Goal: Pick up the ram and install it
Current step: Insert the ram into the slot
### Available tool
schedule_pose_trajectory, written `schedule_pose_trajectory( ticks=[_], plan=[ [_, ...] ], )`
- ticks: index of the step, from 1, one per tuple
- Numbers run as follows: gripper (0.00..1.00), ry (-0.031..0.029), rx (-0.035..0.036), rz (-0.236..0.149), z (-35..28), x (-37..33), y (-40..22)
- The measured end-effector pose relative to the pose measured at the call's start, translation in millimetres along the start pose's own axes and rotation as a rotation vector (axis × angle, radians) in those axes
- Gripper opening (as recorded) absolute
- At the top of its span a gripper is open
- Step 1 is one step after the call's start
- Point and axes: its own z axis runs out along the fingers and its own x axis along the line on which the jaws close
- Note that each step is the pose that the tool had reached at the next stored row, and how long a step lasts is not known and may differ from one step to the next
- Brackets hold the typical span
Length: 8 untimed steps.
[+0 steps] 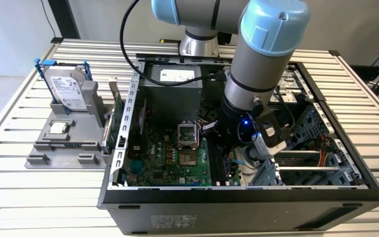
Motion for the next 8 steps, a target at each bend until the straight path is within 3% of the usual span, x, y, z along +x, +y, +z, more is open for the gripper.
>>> schedule_pose_trajectory(
  ticks=[8],
  plan=[
    [0.0,0.0045,0.002,-0.002,1.8,-0.1,-0.1]
  ],
)
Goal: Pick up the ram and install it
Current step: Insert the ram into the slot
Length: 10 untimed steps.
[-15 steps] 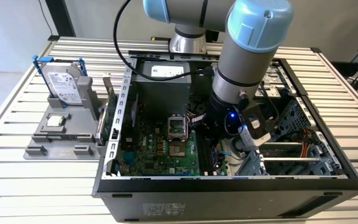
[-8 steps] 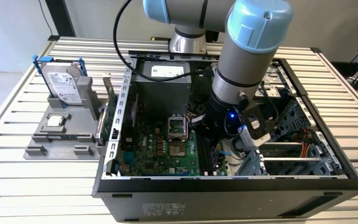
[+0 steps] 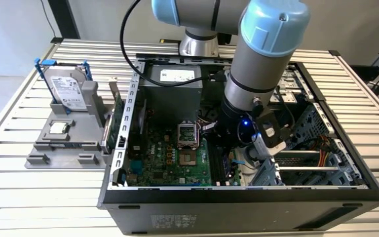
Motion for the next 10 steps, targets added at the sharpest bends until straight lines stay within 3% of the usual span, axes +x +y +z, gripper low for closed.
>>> schedule_pose_trajectory(
  ticks=[10],
  plan=[
    [0.0,0.0002,0.0023,0.0,1.7,-1.4,0.2]
  ],
)
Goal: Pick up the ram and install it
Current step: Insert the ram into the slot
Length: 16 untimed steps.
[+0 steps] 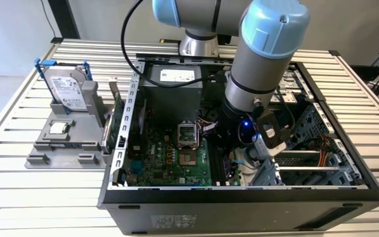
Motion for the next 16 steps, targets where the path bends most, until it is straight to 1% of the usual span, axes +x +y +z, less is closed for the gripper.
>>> schedule_pose_trajectory(
  ticks=[3,11,16],
  plan=[
    [0.0,0.0001,0.0017,0.0,0.6,0.0,0.1],
    [0.0,0.0,0.0017,0.0,1.1,0.0,0.1],
    [0.0,-0.0001,0.0013,0.0,3.7,0.0,0.2]
  ],
)
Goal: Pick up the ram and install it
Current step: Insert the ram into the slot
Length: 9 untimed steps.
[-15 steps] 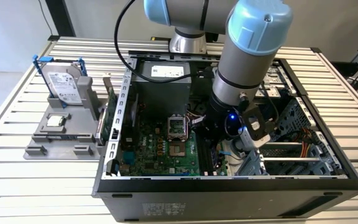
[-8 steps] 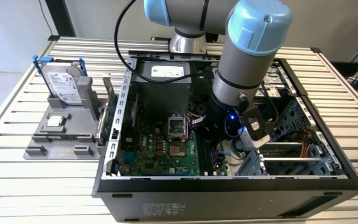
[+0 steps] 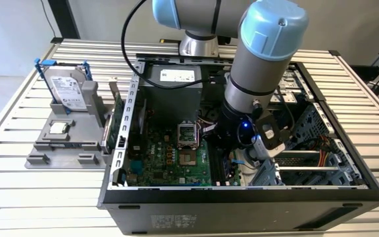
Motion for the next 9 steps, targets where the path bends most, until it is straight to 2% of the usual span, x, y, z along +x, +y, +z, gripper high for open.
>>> schedule_pose_trajectory(
  ticks=[4,9],
  plan=[
    [0.0,0.0001,0.0005,0.0,2.9,0.0,-0.1],
    [0.0,0.0001,0.0002,0.0,3.5,0.0,0.0]
  ],
)
